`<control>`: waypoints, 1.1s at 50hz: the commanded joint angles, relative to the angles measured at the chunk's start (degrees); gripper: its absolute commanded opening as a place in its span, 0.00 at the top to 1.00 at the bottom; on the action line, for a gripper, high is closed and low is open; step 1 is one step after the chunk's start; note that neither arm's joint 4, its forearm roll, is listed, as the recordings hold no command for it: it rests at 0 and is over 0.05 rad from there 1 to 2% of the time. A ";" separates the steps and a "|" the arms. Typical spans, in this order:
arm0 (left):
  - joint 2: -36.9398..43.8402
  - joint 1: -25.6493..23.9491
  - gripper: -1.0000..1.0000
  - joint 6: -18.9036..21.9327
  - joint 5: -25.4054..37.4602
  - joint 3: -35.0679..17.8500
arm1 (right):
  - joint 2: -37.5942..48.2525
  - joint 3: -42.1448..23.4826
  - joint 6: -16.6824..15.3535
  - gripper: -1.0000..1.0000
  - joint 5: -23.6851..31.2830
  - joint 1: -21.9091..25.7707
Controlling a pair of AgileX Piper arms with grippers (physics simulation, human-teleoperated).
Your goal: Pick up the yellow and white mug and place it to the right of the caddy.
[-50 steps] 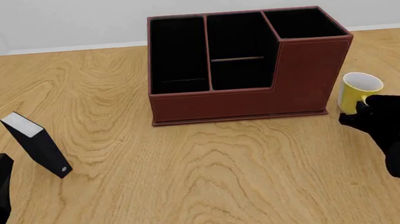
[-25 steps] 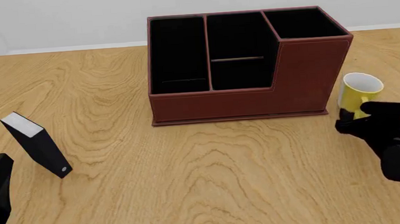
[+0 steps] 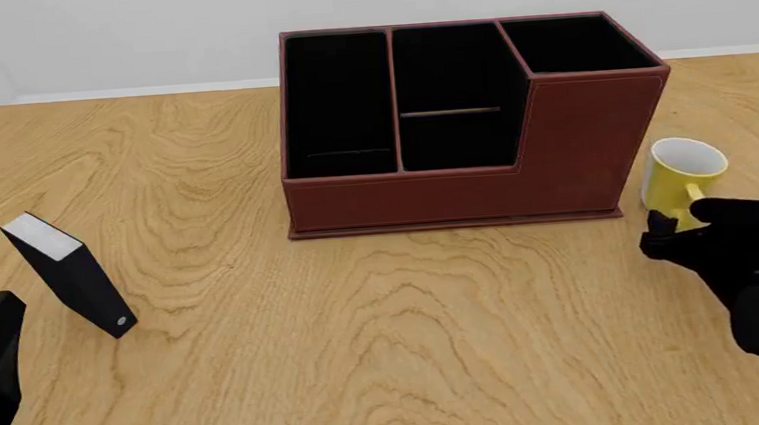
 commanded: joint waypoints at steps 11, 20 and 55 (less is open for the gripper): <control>0.00 0.00 0.00 0.00 0.00 0.00 | -3.84 5.04 -0.86 0.00 -1.94 0.98; 0.00 0.00 0.00 0.00 0.00 0.00 | -8.06 8.92 -1.68 0.00 -3.18 1.59; 0.00 0.00 0.00 0.00 0.00 0.00 | -22.76 20.13 -2.39 0.00 -3.36 2.98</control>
